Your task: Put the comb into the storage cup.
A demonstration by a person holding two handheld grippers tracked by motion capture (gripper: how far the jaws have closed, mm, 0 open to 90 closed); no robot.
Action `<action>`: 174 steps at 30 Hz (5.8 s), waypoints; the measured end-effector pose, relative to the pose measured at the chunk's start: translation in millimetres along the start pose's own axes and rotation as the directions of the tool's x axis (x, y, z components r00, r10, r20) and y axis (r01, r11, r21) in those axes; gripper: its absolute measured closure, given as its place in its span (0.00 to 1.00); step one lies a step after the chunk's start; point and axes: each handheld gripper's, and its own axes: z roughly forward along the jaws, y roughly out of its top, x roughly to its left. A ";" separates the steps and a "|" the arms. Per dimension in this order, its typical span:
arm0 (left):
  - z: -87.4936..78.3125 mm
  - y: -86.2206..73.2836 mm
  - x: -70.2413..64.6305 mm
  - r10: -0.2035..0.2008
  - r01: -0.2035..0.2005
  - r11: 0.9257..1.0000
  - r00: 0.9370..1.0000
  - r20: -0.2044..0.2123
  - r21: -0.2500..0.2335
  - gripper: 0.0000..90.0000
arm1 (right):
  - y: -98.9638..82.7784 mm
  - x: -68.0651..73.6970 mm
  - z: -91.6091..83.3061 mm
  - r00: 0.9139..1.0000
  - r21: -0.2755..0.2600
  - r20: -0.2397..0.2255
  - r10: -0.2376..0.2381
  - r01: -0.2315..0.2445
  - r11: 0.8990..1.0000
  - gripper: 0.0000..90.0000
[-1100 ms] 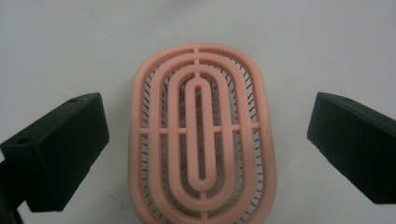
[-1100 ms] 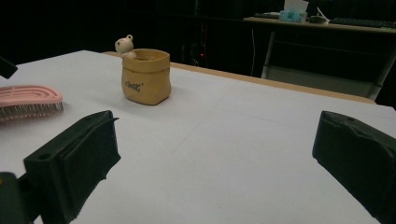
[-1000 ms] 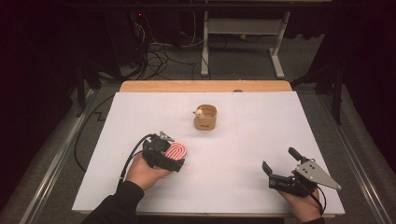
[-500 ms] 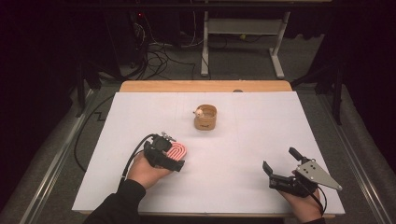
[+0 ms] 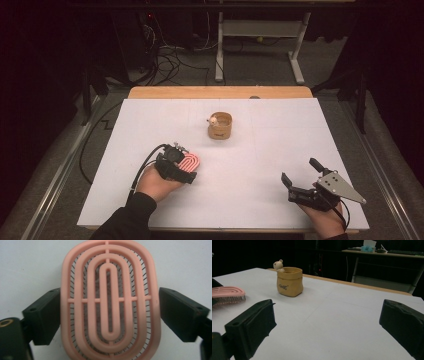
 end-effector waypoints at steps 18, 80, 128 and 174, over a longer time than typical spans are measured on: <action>0.5 -0.3 4.1 -0.001 0.001 1.000 1.000 0.004 0.020 0.19 | -0.2 0.3 0.0 1.000 0.000 0.002 0.001 -0.001 1.000 0.01; -26.1 -33.1 9.1 0.032 -0.024 0.935 0.999 0.017 -0.353 0.20 | -0.7 1.8 -0.8 1.000 0.003 0.005 -0.001 0.001 1.000 0.01; -53.3 -69.1 22.6 0.035 0.048 0.743 0.993 0.111 -0.667 0.20 | -1.7 1.7 -3.1 1.000 -0.001 0.024 -0.001 0.001 1.000 0.01; -52.6 -23.3 -17.2 0.158 -0.050 0.656 0.985 0.072 -0.753 0.20 | -0.9 5.8 -0.5 1.000 0.009 0.015 -0.010 0.010 1.000 0.01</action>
